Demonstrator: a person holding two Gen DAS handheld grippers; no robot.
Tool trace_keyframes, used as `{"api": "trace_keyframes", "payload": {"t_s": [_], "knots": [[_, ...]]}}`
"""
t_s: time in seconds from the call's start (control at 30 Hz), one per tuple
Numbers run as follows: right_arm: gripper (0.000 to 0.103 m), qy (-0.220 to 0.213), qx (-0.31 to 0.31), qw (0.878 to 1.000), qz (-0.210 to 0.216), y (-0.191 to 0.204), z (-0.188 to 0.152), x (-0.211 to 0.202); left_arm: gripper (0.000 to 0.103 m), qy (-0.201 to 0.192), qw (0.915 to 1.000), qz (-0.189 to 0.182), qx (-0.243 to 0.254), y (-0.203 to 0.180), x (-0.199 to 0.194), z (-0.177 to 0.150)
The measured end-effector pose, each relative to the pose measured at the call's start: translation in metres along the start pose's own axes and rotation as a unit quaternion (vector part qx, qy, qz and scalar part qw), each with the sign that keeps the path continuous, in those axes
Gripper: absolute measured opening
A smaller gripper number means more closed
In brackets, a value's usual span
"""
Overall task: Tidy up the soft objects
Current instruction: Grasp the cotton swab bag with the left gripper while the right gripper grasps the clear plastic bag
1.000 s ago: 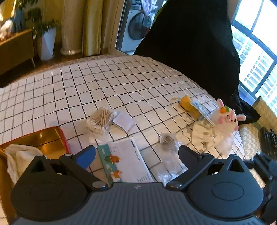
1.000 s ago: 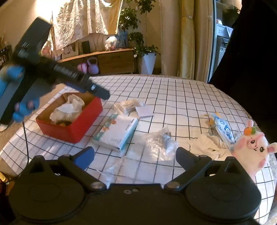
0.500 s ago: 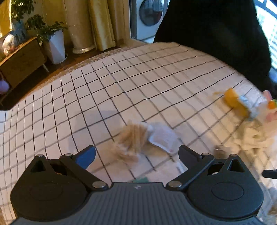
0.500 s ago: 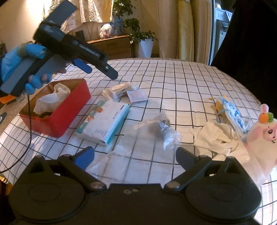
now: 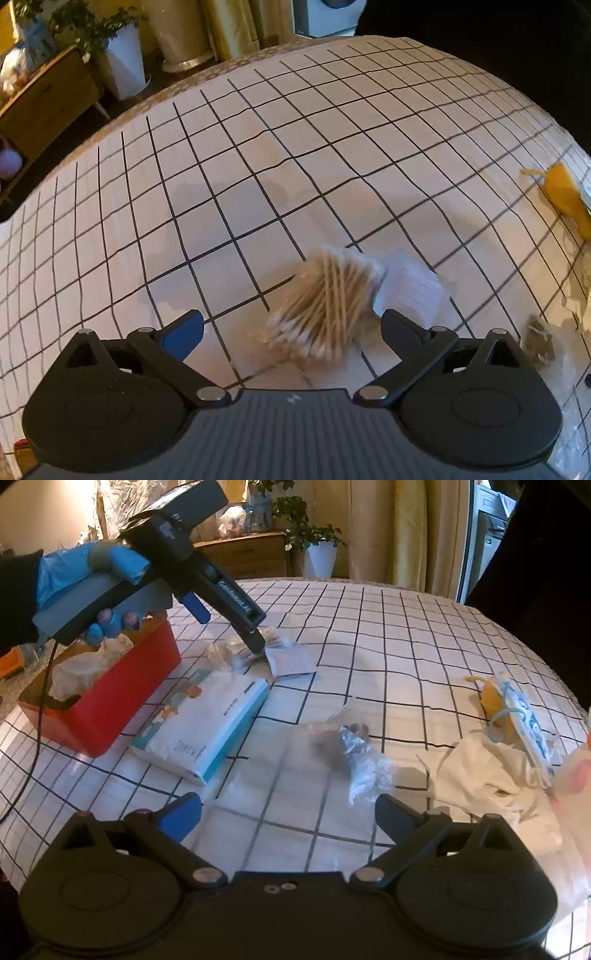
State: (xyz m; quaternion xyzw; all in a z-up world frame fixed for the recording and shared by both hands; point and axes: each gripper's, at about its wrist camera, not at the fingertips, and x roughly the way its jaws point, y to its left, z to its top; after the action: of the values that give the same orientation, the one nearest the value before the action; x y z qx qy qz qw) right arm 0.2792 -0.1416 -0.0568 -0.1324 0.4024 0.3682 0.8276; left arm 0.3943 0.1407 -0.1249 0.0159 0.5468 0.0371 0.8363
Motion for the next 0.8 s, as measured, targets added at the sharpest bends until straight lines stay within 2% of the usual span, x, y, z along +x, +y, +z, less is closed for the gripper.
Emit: {"api": "trace_keyframes", "payload": {"t_s": [0.17,0.23,0.27,0.33,0.5,0.67,0.77,0.8], "knots": [[0.099,0.006,-0.003,1.0,-0.007,0.0,0.0,0.011,0.102,0.01,0.9995,-0.013,-0.028,0.004,0.011,0.002],[0.096,0.007,-0.009,1.0,-0.017,0.002,-0.001,0.014,0.101,0.012,0.9993,-0.018,-0.032,0.004,0.014,0.0],[0.095,0.009,-0.012,1.0,-0.021,0.003,-0.001,0.016,0.098,0.012,0.9991,-0.019,-0.034,0.004,0.015,0.0],[0.086,0.017,-0.017,0.999,-0.027,0.003,-0.002,0.02,0.091,0.014,0.9985,-0.029,-0.045,0.005,0.017,0.0],[0.081,0.019,-0.026,0.999,-0.031,0.007,-0.005,0.022,0.078,0.007,0.9978,-0.032,-0.057,0.006,0.015,-0.002],[0.06,0.014,-0.03,0.999,-0.029,0.01,-0.005,0.018,0.059,-0.001,0.9964,-0.036,-0.076,0.009,0.011,-0.004],[0.04,0.01,-0.018,0.999,-0.041,0.008,-0.003,0.017,0.053,-0.003,0.996,-0.039,-0.08,0.011,0.007,-0.005],[0.028,0.009,-0.019,0.999,-0.047,0.008,-0.003,0.016,0.053,-0.004,0.9963,-0.037,-0.078,0.01,0.006,-0.006]]}}
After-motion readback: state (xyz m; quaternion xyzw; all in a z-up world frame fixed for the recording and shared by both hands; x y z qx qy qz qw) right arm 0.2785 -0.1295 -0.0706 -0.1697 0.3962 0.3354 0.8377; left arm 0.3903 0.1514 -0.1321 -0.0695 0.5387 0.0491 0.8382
